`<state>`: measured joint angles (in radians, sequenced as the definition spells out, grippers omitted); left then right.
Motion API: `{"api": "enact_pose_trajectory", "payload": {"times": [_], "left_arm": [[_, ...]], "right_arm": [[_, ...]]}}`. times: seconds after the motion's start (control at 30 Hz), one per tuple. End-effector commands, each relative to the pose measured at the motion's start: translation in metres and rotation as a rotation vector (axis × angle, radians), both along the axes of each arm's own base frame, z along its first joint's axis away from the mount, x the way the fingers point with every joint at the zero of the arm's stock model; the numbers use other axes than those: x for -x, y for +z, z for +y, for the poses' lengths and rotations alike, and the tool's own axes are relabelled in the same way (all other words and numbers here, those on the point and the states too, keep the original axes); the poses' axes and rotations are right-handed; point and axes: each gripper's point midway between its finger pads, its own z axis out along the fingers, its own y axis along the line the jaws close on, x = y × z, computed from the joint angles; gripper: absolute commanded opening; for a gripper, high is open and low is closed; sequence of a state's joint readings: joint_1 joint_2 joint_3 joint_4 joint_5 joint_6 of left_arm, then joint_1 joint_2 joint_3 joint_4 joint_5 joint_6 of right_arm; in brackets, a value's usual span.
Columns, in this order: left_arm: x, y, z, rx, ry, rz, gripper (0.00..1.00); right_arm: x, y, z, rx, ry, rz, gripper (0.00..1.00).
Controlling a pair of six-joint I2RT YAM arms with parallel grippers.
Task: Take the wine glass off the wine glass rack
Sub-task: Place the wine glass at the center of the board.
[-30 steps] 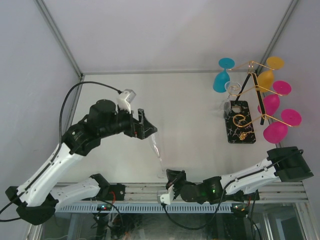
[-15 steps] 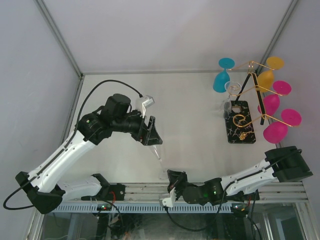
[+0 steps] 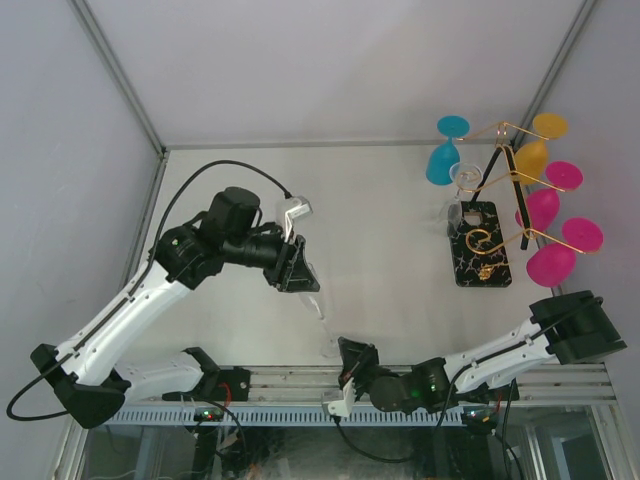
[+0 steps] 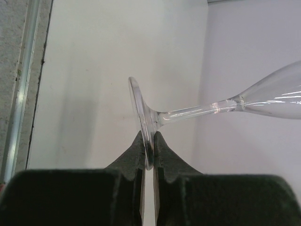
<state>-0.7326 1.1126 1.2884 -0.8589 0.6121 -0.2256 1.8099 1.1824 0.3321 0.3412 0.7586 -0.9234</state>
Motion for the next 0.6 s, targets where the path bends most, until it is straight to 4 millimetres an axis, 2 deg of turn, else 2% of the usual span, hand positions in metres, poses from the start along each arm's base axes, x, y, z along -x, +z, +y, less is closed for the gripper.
{"api": "enact_pose_trajectory", "payload": {"times": [0.0, 0.1, 0.2, 0.27, 0.33, 0.43, 0.47, 0.57], "left_arm": [[0.029, -0.012, 0.002, -0.026, -0.116, 0.058, 0.48], [0.032, -0.019, 0.004, -0.060, -0.132, 0.058, 0.50], [0.033, -0.021, 0.007, -0.078, -0.132, 0.061, 0.43], [0.034, -0.022, 0.010, -0.099, -0.136, 0.061, 0.34], [0.033, -0.022, 0.014, -0.129, -0.135, 0.054, 0.17], [0.035, -0.025, 0.018, -0.159, -0.145, 0.044, 0.03], [0.037, -0.025, 0.018, -0.162, -0.156, 0.043, 0.04], [0.041, -0.027, 0.014, -0.156, -0.184, 0.041, 0.35]], "right_arm": [[-0.015, 0.032, -0.001, -0.132, -0.110, -0.035, 0.00], [-0.015, 0.035, -0.001, -0.134, -0.104, -0.048, 0.00], [-0.013, 0.036, 0.000, -0.135, -0.079, -0.044, 0.00], [-0.013, 0.037, 0.000, -0.138, -0.068, -0.040, 0.00], [-0.013, 0.037, -0.002, -0.141, -0.061, -0.036, 0.00], [-0.014, 0.039, -0.004, -0.148, -0.060, -0.030, 0.00], [-0.015, 0.038, -0.005, -0.147, -0.065, -0.030, 0.00], [-0.016, 0.041, -0.006, -0.155, -0.069, -0.033, 0.00]]}}
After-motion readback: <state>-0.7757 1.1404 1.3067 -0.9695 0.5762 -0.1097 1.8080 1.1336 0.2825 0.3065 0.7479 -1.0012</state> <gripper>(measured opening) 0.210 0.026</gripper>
